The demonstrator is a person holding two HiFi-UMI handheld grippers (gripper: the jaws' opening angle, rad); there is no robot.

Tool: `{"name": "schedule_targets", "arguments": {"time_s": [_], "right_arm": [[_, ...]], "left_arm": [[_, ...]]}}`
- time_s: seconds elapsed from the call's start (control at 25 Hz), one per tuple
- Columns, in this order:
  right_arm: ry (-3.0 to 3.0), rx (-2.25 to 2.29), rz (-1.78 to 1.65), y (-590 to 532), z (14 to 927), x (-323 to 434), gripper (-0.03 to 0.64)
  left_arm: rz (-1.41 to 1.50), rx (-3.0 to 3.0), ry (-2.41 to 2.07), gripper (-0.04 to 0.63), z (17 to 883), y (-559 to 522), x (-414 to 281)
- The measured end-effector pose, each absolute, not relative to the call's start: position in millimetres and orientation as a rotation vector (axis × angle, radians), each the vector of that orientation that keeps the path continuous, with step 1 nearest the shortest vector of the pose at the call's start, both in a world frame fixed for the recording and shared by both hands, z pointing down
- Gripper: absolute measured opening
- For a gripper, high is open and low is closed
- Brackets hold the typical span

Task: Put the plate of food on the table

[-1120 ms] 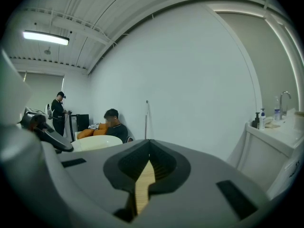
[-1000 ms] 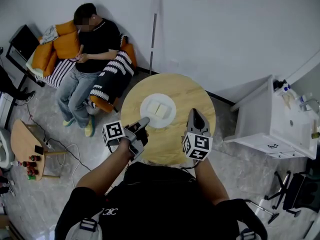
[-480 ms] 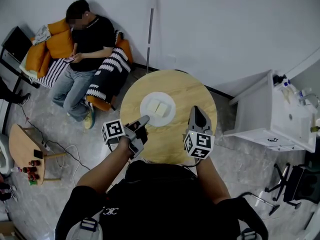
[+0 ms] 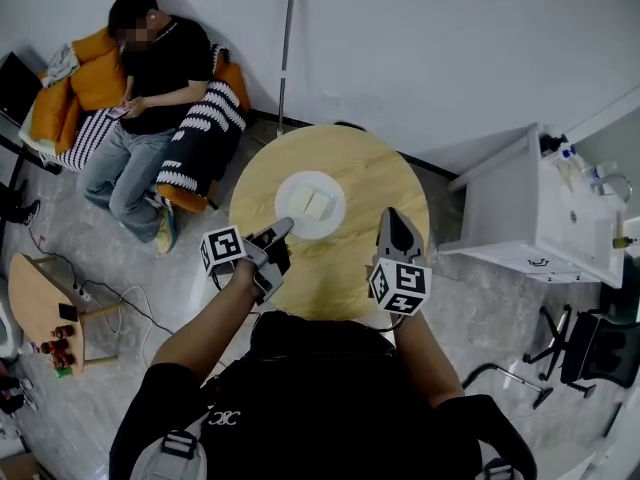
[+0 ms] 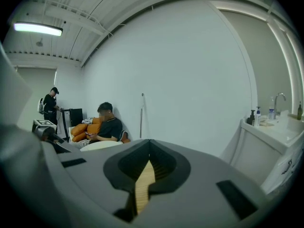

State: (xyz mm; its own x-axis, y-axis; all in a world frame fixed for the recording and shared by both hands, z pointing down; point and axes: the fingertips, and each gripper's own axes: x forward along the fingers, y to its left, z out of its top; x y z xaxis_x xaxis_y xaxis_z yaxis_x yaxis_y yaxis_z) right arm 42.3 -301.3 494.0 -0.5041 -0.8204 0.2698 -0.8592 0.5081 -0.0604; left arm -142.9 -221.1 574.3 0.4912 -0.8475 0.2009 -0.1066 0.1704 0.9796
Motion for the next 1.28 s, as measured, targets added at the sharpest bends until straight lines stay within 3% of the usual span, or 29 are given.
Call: {"name": "schedule_targets", "arguments": {"time_s": [1.28], "right_arm": [[-2.248,1.693,0.25,-261,506,120,0.008]], "left_arm": [[-0.446,1.435,-0.703,0.02,679,-240,-115]]}}
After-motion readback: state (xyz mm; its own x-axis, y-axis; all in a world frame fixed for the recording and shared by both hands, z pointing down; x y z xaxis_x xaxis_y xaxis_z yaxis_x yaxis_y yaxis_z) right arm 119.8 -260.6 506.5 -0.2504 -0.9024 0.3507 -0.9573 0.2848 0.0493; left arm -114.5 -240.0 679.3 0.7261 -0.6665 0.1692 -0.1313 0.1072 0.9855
